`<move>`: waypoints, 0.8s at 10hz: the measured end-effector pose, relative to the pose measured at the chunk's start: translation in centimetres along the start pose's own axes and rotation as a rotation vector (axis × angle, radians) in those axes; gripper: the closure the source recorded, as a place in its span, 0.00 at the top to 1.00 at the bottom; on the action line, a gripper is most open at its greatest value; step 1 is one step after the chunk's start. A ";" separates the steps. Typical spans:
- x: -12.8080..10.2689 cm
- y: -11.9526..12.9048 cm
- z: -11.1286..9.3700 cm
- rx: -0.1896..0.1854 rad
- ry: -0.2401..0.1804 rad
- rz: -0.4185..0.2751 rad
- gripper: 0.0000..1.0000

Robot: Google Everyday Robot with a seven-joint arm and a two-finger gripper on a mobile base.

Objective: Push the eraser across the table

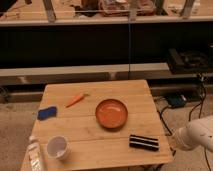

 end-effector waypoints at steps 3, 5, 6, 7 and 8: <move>-2.1 -0.1 0.9 -0.040 -0.034 0.018 0.00; -2.8 0.0 1.2 -0.065 -0.048 0.050 0.00; -3.4 -0.1 1.5 -0.077 -0.051 0.062 0.00; -3.7 -0.1 2.1 -0.087 -0.057 0.073 0.00; -3.8 0.0 2.6 -0.094 -0.061 0.086 0.00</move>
